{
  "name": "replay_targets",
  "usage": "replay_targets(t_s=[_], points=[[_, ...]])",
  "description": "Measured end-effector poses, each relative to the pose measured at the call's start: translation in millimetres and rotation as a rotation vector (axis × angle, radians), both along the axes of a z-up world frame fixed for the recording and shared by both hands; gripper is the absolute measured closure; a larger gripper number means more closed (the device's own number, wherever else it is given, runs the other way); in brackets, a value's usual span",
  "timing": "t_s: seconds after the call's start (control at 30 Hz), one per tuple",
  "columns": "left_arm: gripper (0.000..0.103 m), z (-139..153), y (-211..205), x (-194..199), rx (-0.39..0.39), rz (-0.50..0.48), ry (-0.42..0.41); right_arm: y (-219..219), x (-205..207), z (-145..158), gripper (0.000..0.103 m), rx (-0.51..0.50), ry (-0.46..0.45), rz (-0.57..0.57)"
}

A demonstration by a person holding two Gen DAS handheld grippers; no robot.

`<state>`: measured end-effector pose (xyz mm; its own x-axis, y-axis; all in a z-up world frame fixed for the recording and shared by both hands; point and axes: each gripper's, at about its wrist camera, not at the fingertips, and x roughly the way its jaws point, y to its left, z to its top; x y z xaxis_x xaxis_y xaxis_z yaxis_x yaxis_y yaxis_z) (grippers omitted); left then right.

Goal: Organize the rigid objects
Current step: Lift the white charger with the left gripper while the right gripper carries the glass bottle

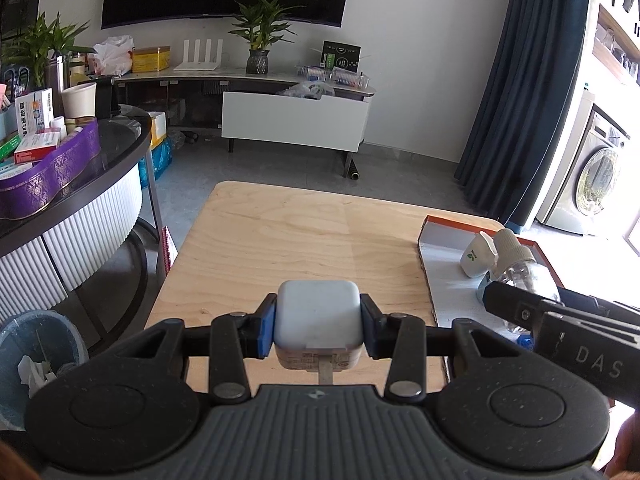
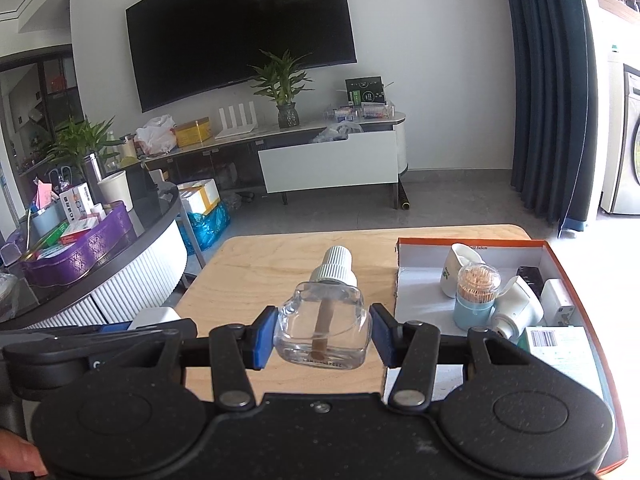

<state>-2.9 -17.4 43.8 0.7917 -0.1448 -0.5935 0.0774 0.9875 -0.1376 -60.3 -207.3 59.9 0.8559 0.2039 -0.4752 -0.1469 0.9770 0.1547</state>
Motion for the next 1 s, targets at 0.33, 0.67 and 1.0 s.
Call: replay_targets(t_s=[0.33,0.67,1.0], points=[[0.061,1,-17,-5,-0.002,-0.04,-0.002,-18,-10,3,0.043,0.002,-0.016,-0.036],[0.061,0,-34,-10,0.004,-0.084,0.001,-37,-21,3,0.043,-0.002,-0.025,-0.074],[0.061,0,-47,-14,0.009,-0.113,-0.007,-51,-27,5,0.043,0.004,-0.034,-0.096]])
